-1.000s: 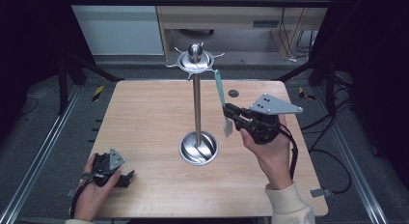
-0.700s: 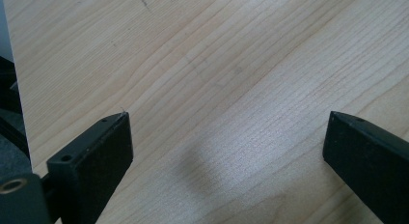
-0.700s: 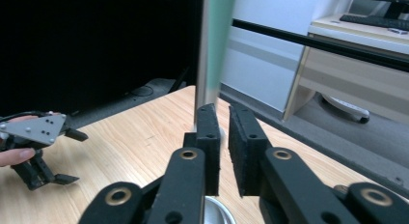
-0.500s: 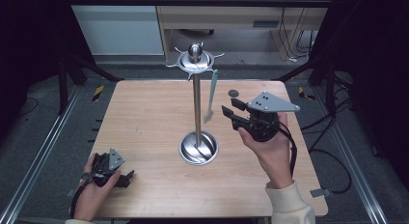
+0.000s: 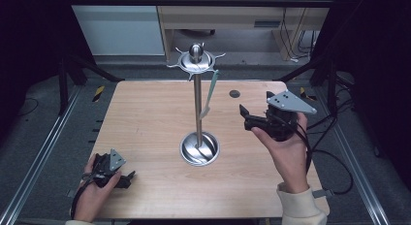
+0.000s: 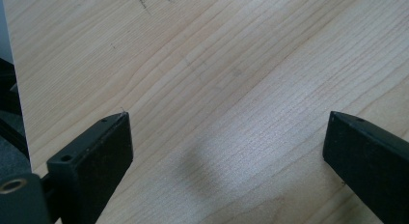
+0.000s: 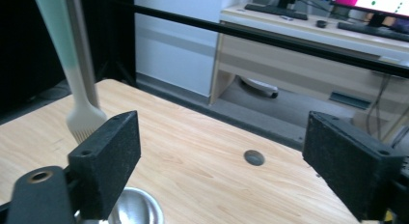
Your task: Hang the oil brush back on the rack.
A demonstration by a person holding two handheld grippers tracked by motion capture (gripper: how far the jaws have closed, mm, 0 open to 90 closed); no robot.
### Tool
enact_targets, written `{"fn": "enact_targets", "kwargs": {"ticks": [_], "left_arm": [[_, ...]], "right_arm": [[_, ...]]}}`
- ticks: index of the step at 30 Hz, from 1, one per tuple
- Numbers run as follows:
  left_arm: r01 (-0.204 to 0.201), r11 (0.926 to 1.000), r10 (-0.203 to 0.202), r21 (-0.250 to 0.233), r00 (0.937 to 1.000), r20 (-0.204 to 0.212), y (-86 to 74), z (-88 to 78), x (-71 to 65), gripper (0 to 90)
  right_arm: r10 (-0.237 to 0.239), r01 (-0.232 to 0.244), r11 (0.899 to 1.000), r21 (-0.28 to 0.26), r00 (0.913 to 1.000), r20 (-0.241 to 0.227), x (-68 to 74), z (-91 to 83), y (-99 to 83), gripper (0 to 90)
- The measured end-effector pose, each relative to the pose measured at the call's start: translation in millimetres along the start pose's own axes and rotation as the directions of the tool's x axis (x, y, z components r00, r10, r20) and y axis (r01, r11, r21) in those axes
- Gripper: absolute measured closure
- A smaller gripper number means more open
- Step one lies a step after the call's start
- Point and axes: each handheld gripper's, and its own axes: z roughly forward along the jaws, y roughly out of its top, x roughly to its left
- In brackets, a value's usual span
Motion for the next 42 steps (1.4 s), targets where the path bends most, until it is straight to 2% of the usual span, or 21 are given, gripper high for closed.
{"fn": "enact_targets", "kwargs": {"ticks": [5, 16, 29, 35, 42], "left_arm": [[0.000, 1.0000, 0.000, 0.001, 1.0000, 0.001, 0.1, 0.1, 0.0, 3.2], [-0.006, 1.0000, 0.006, 0.001, 1.0000, 0.001, 0.4, -0.4, 0.3, 3.2], [-0.004, 1.0000, 0.004, -0.007, 1.0000, -0.002, 0.7, -1.0, 0.3, 3.2], [-0.003, 1.0000, 0.003, -0.005, 1.0000, 0.001, 1.0, -1.0, -0.2, 3.2], [-0.003, 1.0000, 0.003, -0.006, 1.0000, 0.002, 1.0, -0.8, -0.3, 3.2]], "right_arm": [[-0.009, 0.009, 1.000, 0.003, 0.9996, 0.025, -9.6, -4.3, -4.6, 9.5], [-0.018, 0.017, 1.000, 0.024, 0.9990, 0.040, -23.5, -6.9, -18.3, 6.0], [-0.011, 0.009, 0.999, 0.041, 0.9984, 0.056, -29.3, -7.1, -28.9, 6.0], [0.015, -0.019, 0.997, 0.075, 0.9984, 0.054, -34.4, -1.8, -42.5, 8.6], [0.018, -0.024, 0.994, 0.104, 0.9983, 0.056, -37.1, 4.1, -53.4, 8.4]]}}
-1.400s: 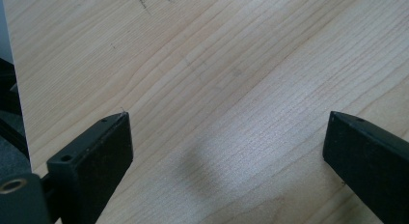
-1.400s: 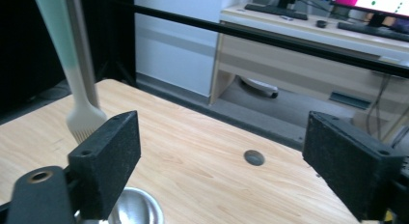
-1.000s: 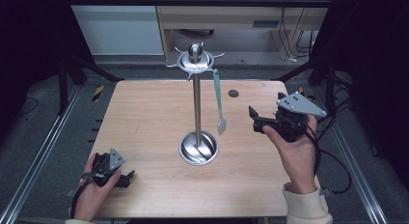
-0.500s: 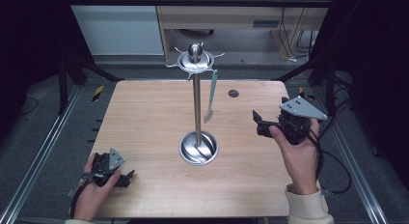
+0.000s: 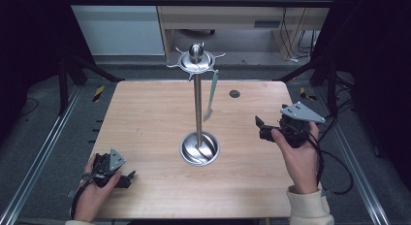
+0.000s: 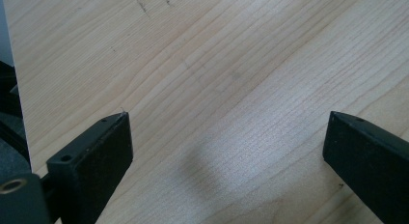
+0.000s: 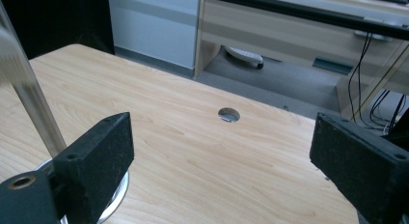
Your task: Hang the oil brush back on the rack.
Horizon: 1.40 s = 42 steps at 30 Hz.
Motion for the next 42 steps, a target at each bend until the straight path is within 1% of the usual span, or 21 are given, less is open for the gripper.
{"fn": "enact_targets", "kwargs": {"ticks": [4, 6, 9, 11, 12, 16, 17, 20, 21, 22, 27, 29, 31, 33, 34, 36, 37, 38, 40, 41, 42], "left_arm": [[0.000, 1.0000, 0.000, -0.001, 1.0000, 0.000, 0.1, 0.1, 0.0, 3.2], [0.000, 1.0000, 0.000, -0.001, 1.0000, 0.000, 0.0, 0.0, 0.1, 3.2], [-0.001, 1.0000, 0.001, 0.000, 1.0000, 0.000, 0.1, 0.0, 0.0, 3.2], [-0.001, 1.0000, 0.001, -0.001, 1.0000, 0.000, 0.2, 0.0, -0.1, 3.2], [-0.004, 1.0000, 0.004, -0.001, 1.0000, -0.002, 0.3, 0.0, 0.0, 3.2], [-0.006, 1.0000, 0.006, -0.002, 1.0000, -0.001, 0.4, 0.0, -0.1, 3.2], [-0.005, 1.0000, 0.005, -0.002, 1.0000, -0.002, 0.4, -0.1, 0.0, 3.2], [-0.005, 1.0000, 0.005, -0.002, 1.0000, -0.002, 0.4, -0.2, 0.0, 3.2], [-0.005, 1.0000, 0.005, -0.003, 1.0000, -0.002, 0.4, -0.2, 0.0, 3.2], [-0.006, 1.0000, 0.006, -0.003, 1.0000, -0.001, 0.5, -0.1, 0.0, 3.2], [-0.006, 1.0000, 0.006, -0.002, 1.0000, -0.002, 0.6, -0.3, -0.1, 3.2], [-0.007, 1.0000, 0.007, -0.002, 1.0000, -0.002, 0.6, -0.4, -0.1, 3.2], [-0.007, 1.0000, 0.007, -0.002, 1.0000, -0.001, 0.6, -0.3, -0.1, 3.2], [-0.008, 1.0000, 0.008, -0.001, 1.0000, 0.000, 0.7, -0.3, -0.1, 3.2], [-0.009, 1.0000, 0.009, 0.000, 1.0000, 0.000, 0.7, -0.3, -0.2, 3.2], [-0.009, 1.0000, 0.009, -0.001, 1.0000, 0.000, 0.8, -0.3, -0.3, 3.2], [-0.009, 1.0000, 0.009, 0.000, 1.0000, 0.000, 0.8, -0.3, -0.2, 3.2], [-0.009, 1.0000, 0.009, 0.000, 1.0000, 0.000, 0.8, -0.3, -0.2, 3.2], [-0.009, 1.0000, 0.009, 0.000, 1.0000, 0.000, 0.7, -0.3, -0.2, 3.2], [-0.009, 1.0000, 0.009, 0.000, 1.0000, 0.000, 0.8, -0.3, -0.2, 3.2], [-0.009, 1.0000, 0.009, -0.001, 1.0000, 0.000, 0.8, -0.3, -0.2, 3.2]], "right_arm": [[0.018, -0.018, 0.999, 0.031, 0.9998, -0.003, -1.3, 6.3, -8.3, 7.9], [0.017, -0.016, 0.999, 0.037, 0.9999, -0.004, -1.8, 7.6, -9.9, 8.0], [0.027, -0.026, 0.997, 0.070, 0.9995, -0.018, -1.7, 13.6, -17.1, 8.0], [0.027, -0.025, 0.997, 0.078, 0.9994, -0.023, -1.4, 15.4, -19.1, 8.0], [0.023, -0.020, 0.995, 0.097, 0.9993, -0.028, -0.2, 19.4, -23.3, 8.1], [0.017, -0.012, 0.990, 0.137, 0.9993, -0.034, 2.4, 28.7, -33.0, 9.0], [0.017, -0.012, 0.990, 0.137, 0.9993, -0.034, 2.4, 28.7, -33.0, 9.0], [0.008, -0.001, 0.987, 0.163, 0.9991, -0.041, 4.1, 35.5, -40.7, 9.4], [0.011, -0.003, 0.985, 0.172, 0.9989, -0.046, 5.1, 37.6, -43.1, 9.5], [0.002, 0.008, 0.981, 0.193, 0.9987, -0.051, 6.9, 41.6, -47.7, 9.8], [-0.001, 0.016, 0.975, 0.220, 0.9976, -0.069, 10.4, 49.5, -57.0, 10.5], [-0.009, 0.028, 0.970, 0.243, 0.9968, -0.080, 11.8, 54.5, -63.7, 10.6], [0.006, 0.017, 0.966, 0.258, 0.9961, -0.087, 13.3, 57.3, -67.5, 10.6], [0.004, 0.020, 0.964, 0.266, 0.9960, -0.090, 13.2, 58.9, -69.7, 10.6], [0.004, 0.023, 0.960, 0.279, 0.9957, -0.093, 13.2, 61.6, -73.7, 10.7], [-0.002, 0.029, 0.959, 0.282, 0.9954, -0.095, 13.0, 63.1, -75.9, 10.7], [0.005, 0.026, 0.952, 0.305, 0.9950, -0.099, 14.2, 65.5, -79.3, 10.7], [0.005, 0.026, 0.952, 0.305, 0.9950, -0.099, 14.2, 65.5, -79.3, 10.7], [0.006, 0.029, 0.946, 0.323, 0.9941, -0.108, 15.6, 69.5, -85.0, 10.7], [0.006, 0.029, 0.946, 0.323, 0.9941, -0.108, 15.6, 69.5, -85.0, 10.7], [0.011, 0.026, 0.943, 0.331, 0.9940, -0.109, 16.3, 70.7, -86.8, 10.7]]}}
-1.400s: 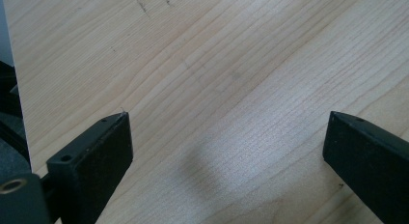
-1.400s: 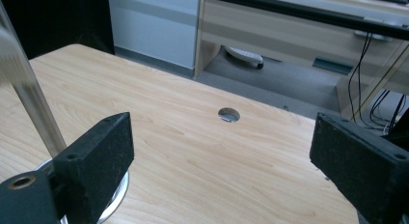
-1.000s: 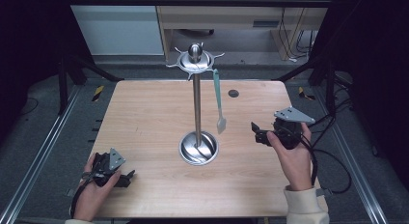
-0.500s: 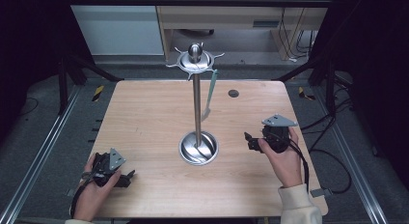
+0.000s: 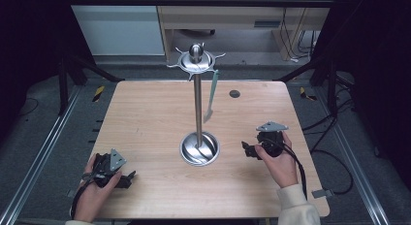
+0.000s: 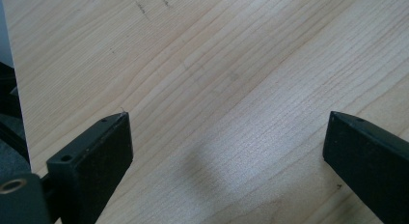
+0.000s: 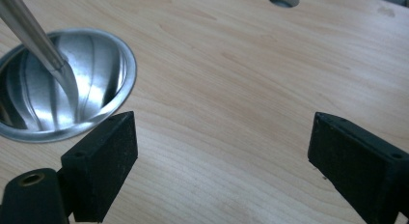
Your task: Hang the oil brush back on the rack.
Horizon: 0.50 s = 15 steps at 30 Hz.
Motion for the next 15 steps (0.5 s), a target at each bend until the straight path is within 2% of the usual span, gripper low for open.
{"fn": "enact_targets", "kwargs": {"ticks": [3, 6, 10, 15], "left_arm": [[0.000, 1.0000, 0.000, 0.001, 1.0000, 0.000, 0.0, 0.1, -0.1, 3.2], [0.000, 1.0000, 0.000, 0.002, 1.0000, 0.000, 0.0, 0.2, -0.2, 3.2], [-0.001, 1.0000, 0.001, 0.002, 1.0000, -0.001, 0.0, 0.5, -0.4, 3.2], [-0.002, 1.0000, 0.002, 0.002, 1.0000, -0.001, 0.1, 0.5, -0.5, 3.2]], "right_arm": [[-0.006, 0.006, 0.999, 0.032, 0.9999, -0.014, 0.9, 8.1, -6.1, 10.7], [-0.023, 0.024, 0.998, 0.059, 0.9997, -0.008, 2.3, 13.4, -8.9, 10.6], [-0.028, 0.029, 0.997, 0.069, 0.9995, -0.016, 4.0, 19.0, -12.0, 10.8], [-0.003, 0.005, 0.998, 0.063, 0.9995, -0.030, 0.6, 25.4, -19.7, 11.3]]}}
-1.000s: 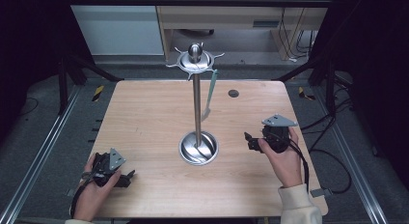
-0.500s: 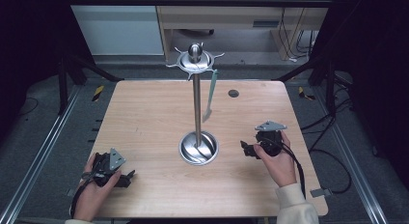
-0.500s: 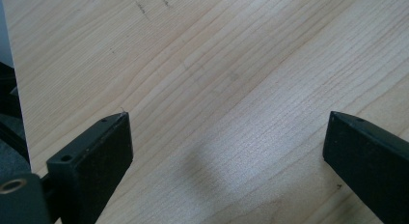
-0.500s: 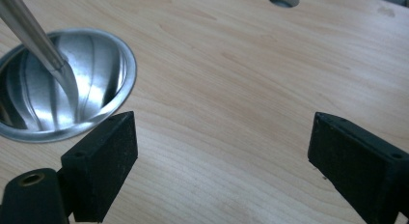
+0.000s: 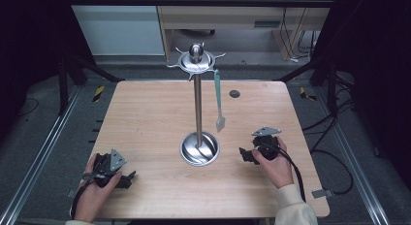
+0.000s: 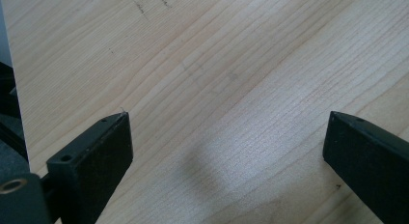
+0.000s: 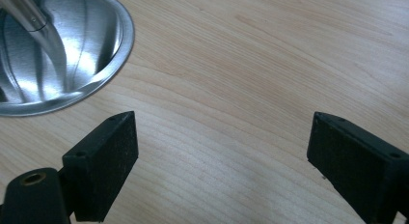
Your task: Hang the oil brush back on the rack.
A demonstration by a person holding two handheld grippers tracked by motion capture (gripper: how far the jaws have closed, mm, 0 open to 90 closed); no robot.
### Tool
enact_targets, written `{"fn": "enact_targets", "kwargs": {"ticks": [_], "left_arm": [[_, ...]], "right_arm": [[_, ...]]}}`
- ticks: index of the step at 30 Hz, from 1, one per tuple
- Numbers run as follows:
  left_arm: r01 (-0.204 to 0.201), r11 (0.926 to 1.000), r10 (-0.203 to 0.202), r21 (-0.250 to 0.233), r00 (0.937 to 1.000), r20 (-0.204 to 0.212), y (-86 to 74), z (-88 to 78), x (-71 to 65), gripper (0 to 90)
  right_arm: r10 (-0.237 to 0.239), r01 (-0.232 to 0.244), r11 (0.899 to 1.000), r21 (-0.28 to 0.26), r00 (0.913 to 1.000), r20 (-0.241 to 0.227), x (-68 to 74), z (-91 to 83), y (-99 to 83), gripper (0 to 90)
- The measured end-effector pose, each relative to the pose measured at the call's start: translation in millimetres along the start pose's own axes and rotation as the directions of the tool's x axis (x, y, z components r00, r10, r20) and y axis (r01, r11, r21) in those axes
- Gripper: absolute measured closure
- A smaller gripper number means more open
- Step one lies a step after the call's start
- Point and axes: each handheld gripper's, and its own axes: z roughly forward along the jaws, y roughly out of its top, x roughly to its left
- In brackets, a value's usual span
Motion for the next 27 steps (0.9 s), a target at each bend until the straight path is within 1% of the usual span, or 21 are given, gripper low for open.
{"fn": "enact_targets", "kwargs": {"ticks": [4, 7, 10, 11, 14, 16, 18, 24, 25, 27], "left_arm": [[0.002, 1.0000, -0.002, 0.001, 1.0000, 0.002, 0.0, 0.5, -0.5, 3.2], [0.001, 1.0000, -0.001, 0.002, 1.0000, 0.001, 0.2, 0.7, -0.9, 3.2], [0.001, 1.0000, -0.001, 0.002, 1.0000, 0.001, 0.2, 0.7, -1.1, 3.2], [0.000, 1.0000, 0.000, 0.005, 1.0000, 0.002, 0.2, 0.6, -1.0, 3.2], [-0.003, 1.0000, 0.003, 0.005, 1.0000, 0.001, 0.2, 0.8, -0.8, 3.2], [-0.003, 1.0000, 0.003, 0.005, 1.0000, 0.001, 0.3, 0.8, -0.9, 3.1], [-0.003, 1.0000, 0.003, 0.005, 1.0000, 0.001, 0.3, 0.7, -0.9, 3.2], [-0.003, 1.0000, 0.003, 0.005, 1.0000, 0.002, 0.2, 0.8, -1.0, 3.2], [-0.003, 1.0000, 0.003, 0.005, 1.0000, 0.002, 0.2, 1.0, -1.1, 3.1], [-0.003, 1.0000, 0.003, 0.006, 1.0000, 0.002, 0.2, 1.2, -1.1, 3.2]], "right_arm": [[0.008, -0.008, 1.000, -0.004, 1.0000, 0.000, -1.4, 3.8, -2.8, 11.3], [0.021, -0.021, 1.000, 0.002, 0.9997, -0.011, -0.2, 9.5, -5.7, 11.5], [0.010, -0.010, 1.000, 0.005, 0.9999, -0.005, 0.5, 12.7, -6.7, 11.6], [0.008, -0.008, 1.000, -0.002, 1.0000, -0.004, 0.7, 14.2, -7.1, 11.6], [0.019, -0.020, 1.000, -0.008, 0.9997, -0.016, 3.0, 19.3, -8.2, 11.6], [0.002, -0.002, 1.000, -0.011, 1.0000, -0.009, 5.8, 23.2, -8.8, 11.5], [-0.005, 0.005, 1.000, -0.018, 0.9999, -0.009, 6.6, 24.1, -9.3, 11.4], [-0.010, 0.010, 1.000, -0.027, 0.9999, -0.002, 6.7, 27.1, -11.3, 11.1], [-0.018, 0.019, 0.999, -0.032, 0.9998, 0.004, 6.0, 27.7, -11.8, 11.1], [-0.015, 0.015, 0.999, -0.032, 0.9999, 0.005, 6.0, 27.6, -11.8, 11.0]]}}
